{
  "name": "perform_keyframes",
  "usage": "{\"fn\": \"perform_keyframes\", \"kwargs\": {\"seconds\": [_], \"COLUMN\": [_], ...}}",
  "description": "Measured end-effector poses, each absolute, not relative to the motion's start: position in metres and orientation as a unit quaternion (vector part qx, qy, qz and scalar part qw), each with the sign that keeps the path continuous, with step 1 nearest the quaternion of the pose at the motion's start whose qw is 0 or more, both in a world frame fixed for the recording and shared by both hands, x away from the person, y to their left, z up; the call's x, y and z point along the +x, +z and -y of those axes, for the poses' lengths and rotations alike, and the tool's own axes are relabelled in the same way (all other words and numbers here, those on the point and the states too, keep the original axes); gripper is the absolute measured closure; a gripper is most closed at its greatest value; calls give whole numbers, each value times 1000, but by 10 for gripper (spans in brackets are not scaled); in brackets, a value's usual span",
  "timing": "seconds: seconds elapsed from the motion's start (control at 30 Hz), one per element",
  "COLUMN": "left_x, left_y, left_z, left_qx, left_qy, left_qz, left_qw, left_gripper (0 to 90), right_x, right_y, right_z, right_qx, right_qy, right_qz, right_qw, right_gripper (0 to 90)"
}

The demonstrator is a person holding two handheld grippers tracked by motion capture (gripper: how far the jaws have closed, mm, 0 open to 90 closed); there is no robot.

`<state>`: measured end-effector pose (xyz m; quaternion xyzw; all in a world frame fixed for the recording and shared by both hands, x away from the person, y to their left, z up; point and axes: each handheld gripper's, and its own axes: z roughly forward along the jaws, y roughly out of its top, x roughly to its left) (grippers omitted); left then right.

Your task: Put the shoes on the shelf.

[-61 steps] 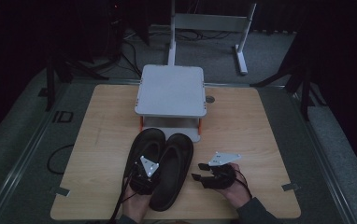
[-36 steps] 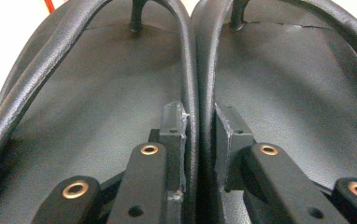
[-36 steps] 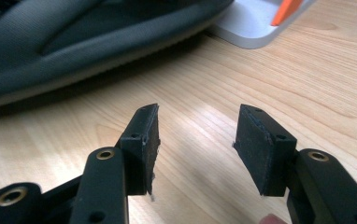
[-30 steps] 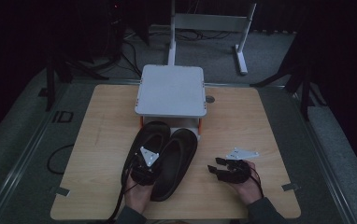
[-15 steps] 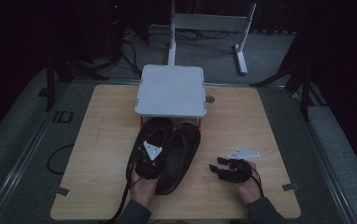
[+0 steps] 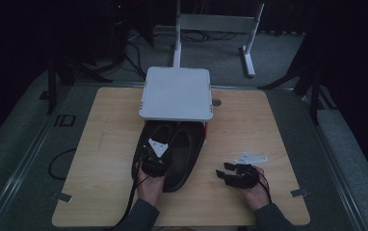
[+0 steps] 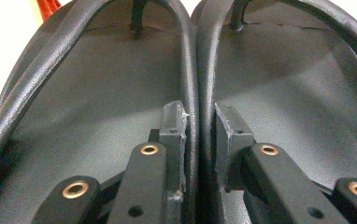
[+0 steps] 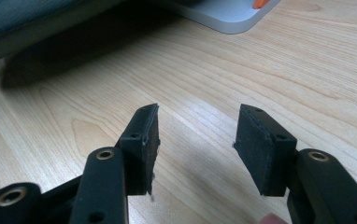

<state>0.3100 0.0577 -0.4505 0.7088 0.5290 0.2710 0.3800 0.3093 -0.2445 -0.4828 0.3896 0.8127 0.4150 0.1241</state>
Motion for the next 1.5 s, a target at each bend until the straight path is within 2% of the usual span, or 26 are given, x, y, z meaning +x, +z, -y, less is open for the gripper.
{"fn": "perform_keyframes", "kwargs": {"seconds": [0.6,1.5], "left_x": [336,362], "left_y": [-446,-446], "left_z": [-41,-28], "left_qx": [684,662], "left_qy": [295,301], "left_qz": [-551,-572], "left_qw": [377,380], "left_gripper": [753,752], "right_x": [309,309], "right_y": [-484,-486], "right_z": [244,244], "right_qx": [390,389], "right_qy": [414,412], "right_qz": [-814,-815], "right_qw": [120,122], "right_gripper": [491,490]}}
